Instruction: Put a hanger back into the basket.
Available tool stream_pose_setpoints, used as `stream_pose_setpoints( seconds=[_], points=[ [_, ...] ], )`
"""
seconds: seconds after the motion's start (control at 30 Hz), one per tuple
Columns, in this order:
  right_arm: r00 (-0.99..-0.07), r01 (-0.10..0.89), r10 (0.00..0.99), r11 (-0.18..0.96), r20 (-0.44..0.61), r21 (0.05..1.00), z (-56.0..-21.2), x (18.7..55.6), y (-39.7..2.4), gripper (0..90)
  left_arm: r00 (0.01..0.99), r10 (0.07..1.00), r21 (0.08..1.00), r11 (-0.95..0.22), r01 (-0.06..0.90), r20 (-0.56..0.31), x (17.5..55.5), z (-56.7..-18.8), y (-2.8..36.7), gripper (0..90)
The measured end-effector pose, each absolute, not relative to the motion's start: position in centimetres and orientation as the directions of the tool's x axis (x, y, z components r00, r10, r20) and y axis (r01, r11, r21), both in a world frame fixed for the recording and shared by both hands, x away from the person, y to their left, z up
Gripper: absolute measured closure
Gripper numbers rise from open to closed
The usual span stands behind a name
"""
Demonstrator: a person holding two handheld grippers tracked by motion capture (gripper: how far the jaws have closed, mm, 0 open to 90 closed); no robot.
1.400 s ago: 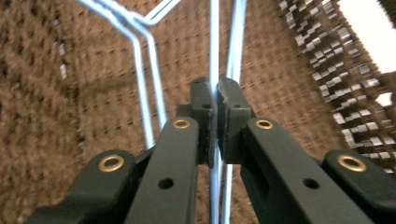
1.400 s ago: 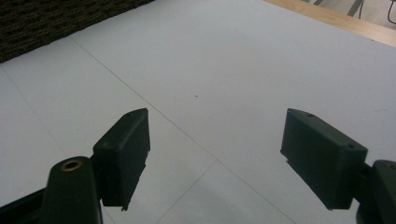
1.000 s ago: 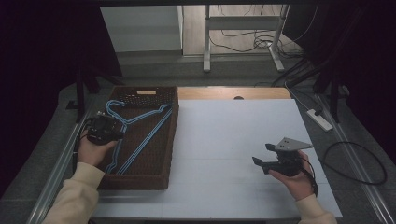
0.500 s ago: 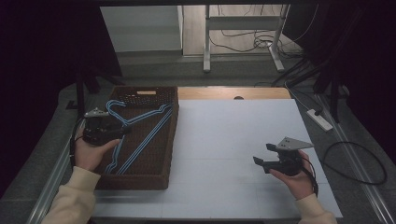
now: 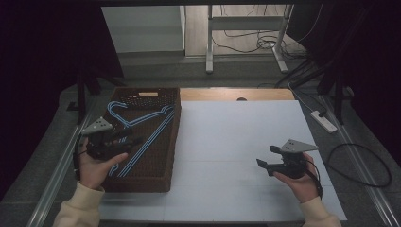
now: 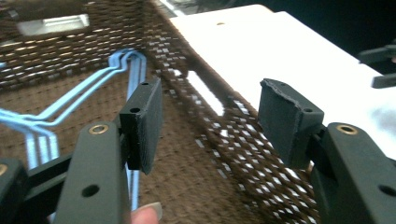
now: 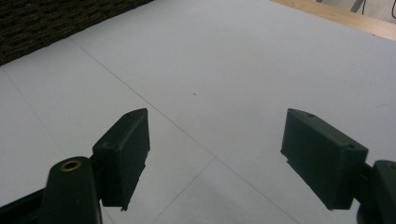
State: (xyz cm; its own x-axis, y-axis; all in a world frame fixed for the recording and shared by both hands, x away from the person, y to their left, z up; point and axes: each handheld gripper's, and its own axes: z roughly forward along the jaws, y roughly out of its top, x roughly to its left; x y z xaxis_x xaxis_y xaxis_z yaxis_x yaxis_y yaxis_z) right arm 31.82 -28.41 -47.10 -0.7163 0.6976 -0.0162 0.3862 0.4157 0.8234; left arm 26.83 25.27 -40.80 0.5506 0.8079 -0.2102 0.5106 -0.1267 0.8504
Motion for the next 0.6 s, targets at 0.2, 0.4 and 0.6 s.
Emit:
stream_pose_setpoints(
  seconds=[0.2,0.4,0.6],
  points=[
    [-0.717,0.390,0.697,0.410,-0.008,0.825,-47.0,31.5,-28.3,24.3,0.607,0.770,0.861,-0.162,0.482,-0.195,25.4,-42.0,23.5,38.3],
    [-0.712,0.402,0.702,0.395,0.011,0.826,-47.2,31.1,-28.7,24.4,0.626,0.760,0.872,-0.175,0.458,-0.177,24.4,-43.6,22.7,35.8],
    [-0.695,0.429,0.718,0.378,0.033,0.820,-47.8,30.3,-29.8,24.6,0.646,0.744,0.870,-0.192,0.454,-0.172,23.7,-44.7,22.3,34.6]
  ],
)
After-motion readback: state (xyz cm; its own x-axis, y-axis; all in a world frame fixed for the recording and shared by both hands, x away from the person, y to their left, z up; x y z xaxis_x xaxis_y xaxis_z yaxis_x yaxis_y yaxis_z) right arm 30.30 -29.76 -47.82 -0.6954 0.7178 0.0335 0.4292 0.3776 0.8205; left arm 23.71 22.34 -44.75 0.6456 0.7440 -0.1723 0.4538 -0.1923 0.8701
